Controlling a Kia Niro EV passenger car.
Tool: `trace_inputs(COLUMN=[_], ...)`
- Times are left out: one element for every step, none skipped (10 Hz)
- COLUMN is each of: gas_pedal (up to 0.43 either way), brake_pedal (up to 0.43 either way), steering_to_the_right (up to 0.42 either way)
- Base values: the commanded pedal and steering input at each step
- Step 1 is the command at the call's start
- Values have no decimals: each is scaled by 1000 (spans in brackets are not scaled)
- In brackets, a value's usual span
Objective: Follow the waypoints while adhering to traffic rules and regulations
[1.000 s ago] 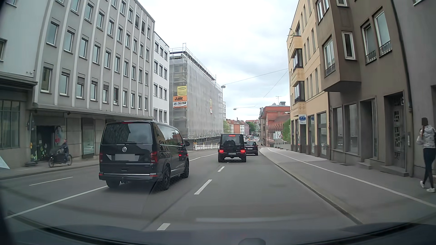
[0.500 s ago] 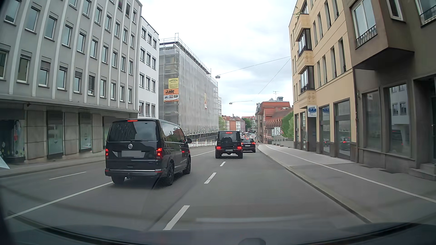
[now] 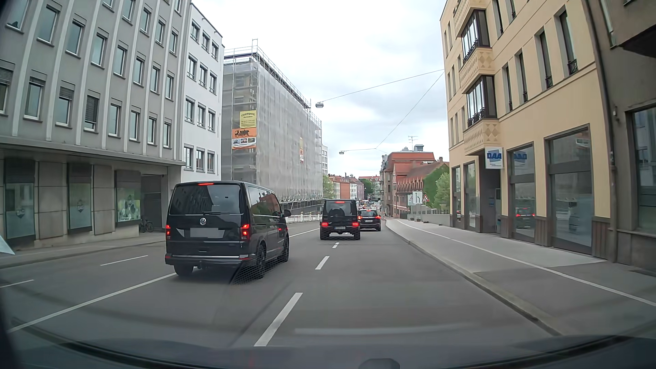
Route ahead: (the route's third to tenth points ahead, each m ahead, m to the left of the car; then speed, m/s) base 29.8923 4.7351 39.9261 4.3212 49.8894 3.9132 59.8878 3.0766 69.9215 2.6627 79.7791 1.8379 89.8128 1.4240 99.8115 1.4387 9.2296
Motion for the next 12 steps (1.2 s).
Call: trace_inputs(gas_pedal=[47, 47, 47, 47, 39, 28, 28, 20, 20, 20, 20, 20], brake_pedal=[0, 0, 0, 0, 0, 0, 0, 0, 0, 0, 0, 0], steering_to_the_right=[9, 9, 8, 7, 4, 2, 1, 1, 1, 1, 1, 1])
